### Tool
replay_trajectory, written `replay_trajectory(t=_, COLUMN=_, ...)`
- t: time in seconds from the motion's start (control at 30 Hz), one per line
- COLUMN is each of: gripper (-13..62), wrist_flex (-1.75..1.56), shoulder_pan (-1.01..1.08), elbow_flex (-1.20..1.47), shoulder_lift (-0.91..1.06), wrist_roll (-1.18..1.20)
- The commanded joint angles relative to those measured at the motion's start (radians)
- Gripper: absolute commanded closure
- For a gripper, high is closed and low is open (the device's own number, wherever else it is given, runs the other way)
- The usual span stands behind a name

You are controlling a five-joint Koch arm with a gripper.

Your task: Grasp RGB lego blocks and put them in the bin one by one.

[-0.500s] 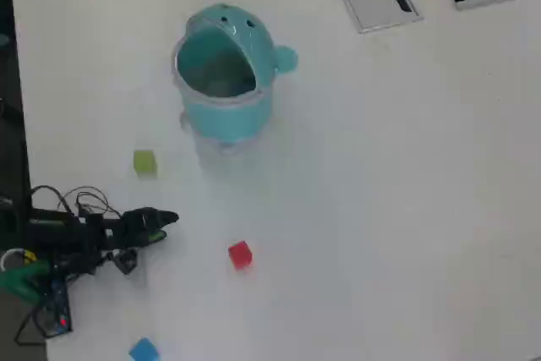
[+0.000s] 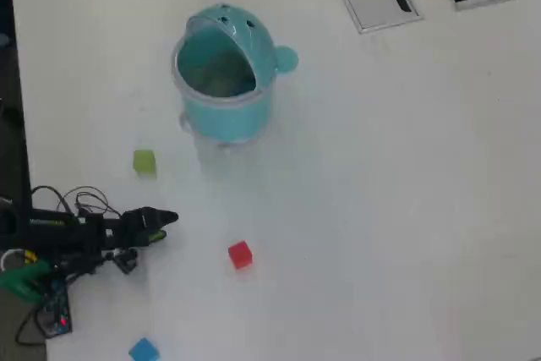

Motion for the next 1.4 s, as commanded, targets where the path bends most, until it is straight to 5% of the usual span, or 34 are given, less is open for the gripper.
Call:
replay_trajectory(t=0.0, gripper=15.4, wrist_flex=0.054, shoulder_pan=-0.002, elbow_flex=0.071, shoulder_lift=0.051, wrist_roll=-0.005)
replay_trajectory(t=0.93, gripper=16.3, wrist_flex=-0.488, shoulder_pan=-0.018, elbow_flex=0.067, shoulder_lift=0.060, wrist_roll=-0.179)
replay_trajectory(t=1.37, gripper=16.3, wrist_flex=-0.518, shoulder_pan=0.063, elbow_flex=0.067, shoulder_lift=0.060, wrist_roll=-0.569)
